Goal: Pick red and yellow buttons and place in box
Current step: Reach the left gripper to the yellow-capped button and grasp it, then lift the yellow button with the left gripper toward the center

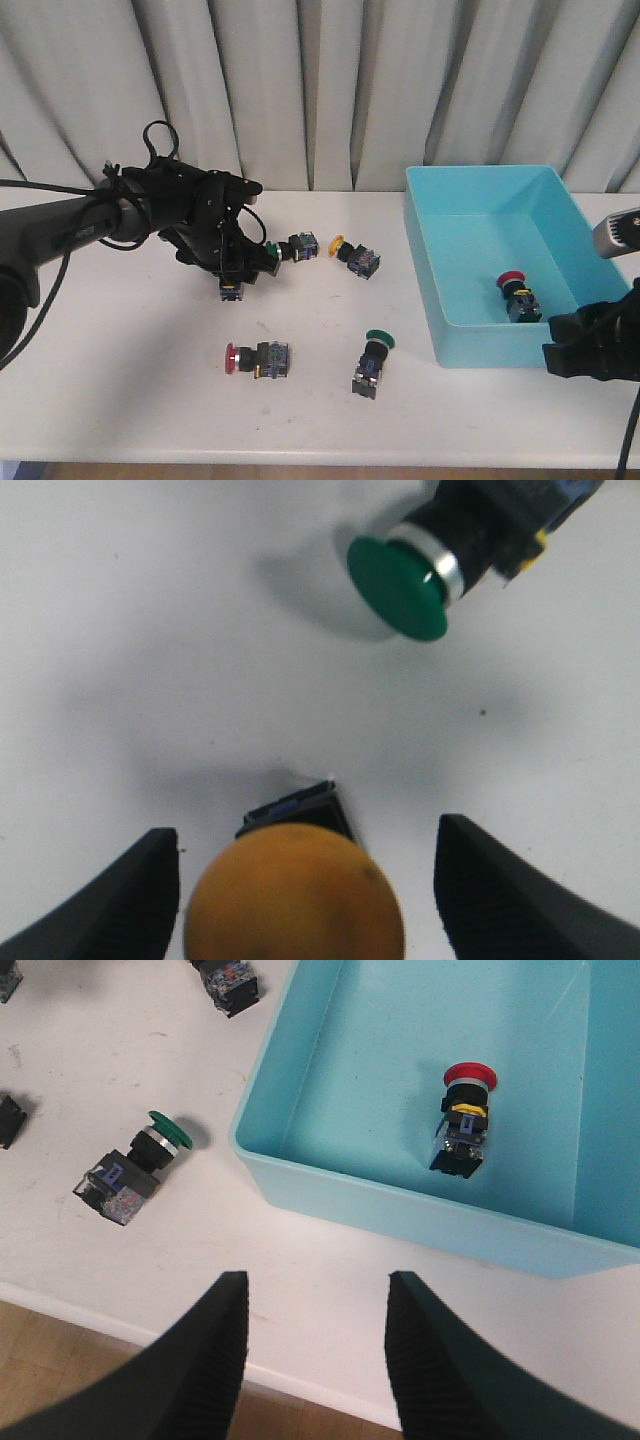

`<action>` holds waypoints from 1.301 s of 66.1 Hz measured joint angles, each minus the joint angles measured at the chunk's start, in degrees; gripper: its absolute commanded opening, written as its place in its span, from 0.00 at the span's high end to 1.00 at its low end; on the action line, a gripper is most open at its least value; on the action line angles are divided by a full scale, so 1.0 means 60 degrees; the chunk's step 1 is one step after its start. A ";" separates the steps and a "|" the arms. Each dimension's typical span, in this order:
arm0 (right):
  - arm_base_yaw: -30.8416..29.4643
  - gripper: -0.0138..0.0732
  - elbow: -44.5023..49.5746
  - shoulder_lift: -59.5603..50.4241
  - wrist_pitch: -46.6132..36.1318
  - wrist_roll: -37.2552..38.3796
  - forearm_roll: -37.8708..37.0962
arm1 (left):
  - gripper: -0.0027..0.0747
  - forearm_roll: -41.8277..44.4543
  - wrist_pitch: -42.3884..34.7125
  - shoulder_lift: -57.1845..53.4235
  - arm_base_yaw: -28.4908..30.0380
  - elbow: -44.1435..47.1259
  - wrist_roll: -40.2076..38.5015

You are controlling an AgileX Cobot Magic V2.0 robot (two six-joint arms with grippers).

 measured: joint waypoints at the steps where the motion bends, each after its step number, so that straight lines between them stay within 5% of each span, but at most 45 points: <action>1: 0.0000 0.48 0.0000 0.0000 0.0000 0.0000 0.0000 | 0.35 0.0000 0.0014 0.0002 0.0007 0.0000 -0.0009; 35: 0.0000 0.48 0.0000 0.0000 0.0084 0.0000 0.0000 | 0.72 0.0075 -0.0156 0.0012 0.0027 -0.0008 -0.0027; 60: 0.0000 0.48 0.0000 0.0000 0.0084 0.0000 0.0000 | 0.73 0.0075 0.0211 -0.0560 0.0027 -0.0008 0.0393; 86: 0.0000 0.48 0.0000 0.0000 0.0114 0.0000 0.0000 | 0.73 -0.0977 0.0836 -0.3676 0.0027 0.1170 0.2476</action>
